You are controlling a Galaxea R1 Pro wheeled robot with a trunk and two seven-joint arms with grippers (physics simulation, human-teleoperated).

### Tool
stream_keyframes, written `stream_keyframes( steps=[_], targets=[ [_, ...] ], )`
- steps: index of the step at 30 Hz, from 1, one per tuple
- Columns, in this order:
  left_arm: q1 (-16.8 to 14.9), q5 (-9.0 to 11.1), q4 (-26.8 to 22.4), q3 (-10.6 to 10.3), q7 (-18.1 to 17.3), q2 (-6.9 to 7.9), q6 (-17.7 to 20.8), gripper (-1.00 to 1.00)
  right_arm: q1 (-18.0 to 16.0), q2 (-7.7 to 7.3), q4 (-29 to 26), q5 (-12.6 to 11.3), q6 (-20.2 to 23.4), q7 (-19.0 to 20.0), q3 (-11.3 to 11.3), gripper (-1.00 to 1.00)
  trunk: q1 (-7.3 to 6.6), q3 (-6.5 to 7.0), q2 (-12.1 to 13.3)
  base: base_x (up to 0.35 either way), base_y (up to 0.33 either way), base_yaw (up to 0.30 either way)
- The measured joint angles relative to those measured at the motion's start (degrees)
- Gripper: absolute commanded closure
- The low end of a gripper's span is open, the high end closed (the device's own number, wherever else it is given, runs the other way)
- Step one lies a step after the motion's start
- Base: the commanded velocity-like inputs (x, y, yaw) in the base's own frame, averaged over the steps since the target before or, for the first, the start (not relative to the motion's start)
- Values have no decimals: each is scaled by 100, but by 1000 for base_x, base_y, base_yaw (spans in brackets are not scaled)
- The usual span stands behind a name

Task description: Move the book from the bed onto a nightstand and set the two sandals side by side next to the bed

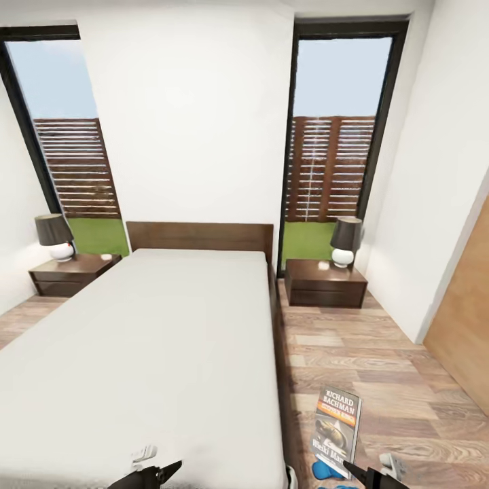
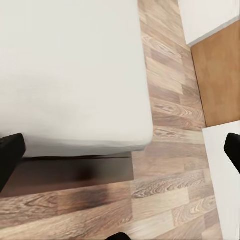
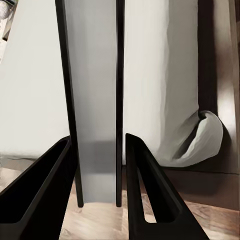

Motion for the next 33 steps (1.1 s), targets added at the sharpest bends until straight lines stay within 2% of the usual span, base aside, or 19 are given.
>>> stream_keyframes(
  steps=[25,27,29,31,33],
  targets=[
    [0,-3,0,3,30,0,-11,-100,0,0,0,7,-4,-23,0,100,0,0,0,0,0,202],
    [0,-17,-3,8,184,0,-44,-100,0,0,0,9,-4,-30,0,100,0,0,0,0,0,204],
    [0,-38,-6,4,487,2,-125,-100,0,0,0,8,-2,-28,0,100,0,0,0,0,0,206],
    [8,-76,-3,1,957,32,-271,-100,0,0,0,6,-2,-30,0,100,0,0,0,0,0,206],
    [224,-235,-4,-51,1468,83,-533,-100,-1,0,0,4,-2,-25,-1,100,0,-1,0,0,0,208]
  ],
)
